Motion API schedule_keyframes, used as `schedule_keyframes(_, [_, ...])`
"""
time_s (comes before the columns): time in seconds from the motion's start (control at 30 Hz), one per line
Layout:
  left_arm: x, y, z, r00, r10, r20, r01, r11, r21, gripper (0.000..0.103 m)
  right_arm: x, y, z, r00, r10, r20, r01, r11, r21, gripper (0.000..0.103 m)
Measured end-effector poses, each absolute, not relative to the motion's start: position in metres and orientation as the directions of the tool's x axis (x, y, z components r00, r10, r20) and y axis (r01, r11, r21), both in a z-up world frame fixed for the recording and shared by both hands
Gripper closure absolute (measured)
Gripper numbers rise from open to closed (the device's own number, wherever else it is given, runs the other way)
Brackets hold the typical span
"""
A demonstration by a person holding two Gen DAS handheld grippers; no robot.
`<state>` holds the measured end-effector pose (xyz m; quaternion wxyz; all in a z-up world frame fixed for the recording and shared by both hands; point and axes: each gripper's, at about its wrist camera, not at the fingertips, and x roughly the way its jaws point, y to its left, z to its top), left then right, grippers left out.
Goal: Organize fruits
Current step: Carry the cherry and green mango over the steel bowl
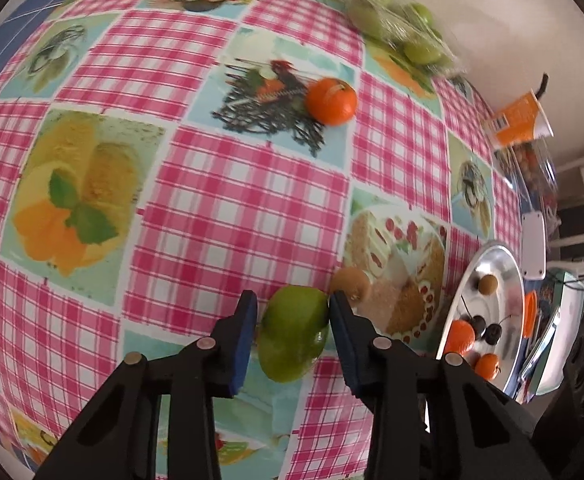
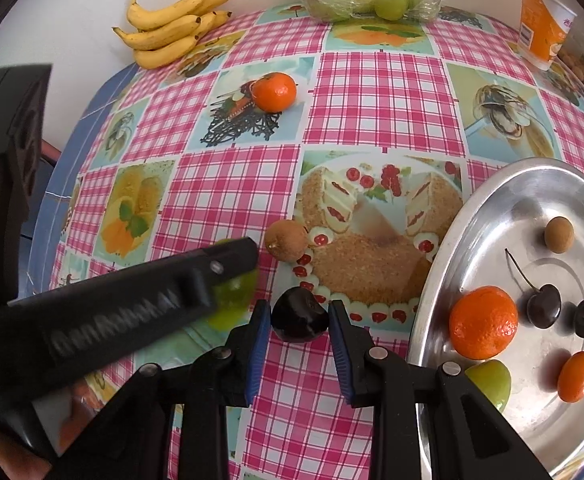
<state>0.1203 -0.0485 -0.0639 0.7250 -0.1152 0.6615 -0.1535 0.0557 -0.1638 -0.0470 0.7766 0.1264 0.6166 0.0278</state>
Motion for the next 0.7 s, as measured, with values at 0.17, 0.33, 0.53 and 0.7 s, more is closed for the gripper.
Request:
schedule_keyframes(0.17, [0.117,-0.058,-0.068,0.045,-0.376,-0.925,0.097,0.924,-0.371,0.064,0.055,-0.166,-0.046,0.237,0.199,-0.951,0.121,0.965,0.233,0.071])
schedule_keyframes(0.33, [0.114,-0.065,-0.075,0.025,-0.366,-0.930,0.113,0.926,-0.362,0.064,0.053,-0.167,-0.047,0.235,0.198,-0.952,0.123,0.965,0.231,0.071])
schedule_keyframes(0.53, [0.114,-0.057,-0.073,0.037,-0.363,-0.931,0.089,0.929,-0.358,0.064,0.053,-0.167,-0.046,0.238,0.198,-0.951,0.127,0.964,0.233,0.071])
schedule_keyframes(0.7, [0.115,-0.045,-0.059,0.079,-0.378,-0.922,0.069,0.925,-0.373,0.064,0.052,-0.167,-0.036,0.263,0.203,-0.943,0.126,0.962,0.242,0.071])
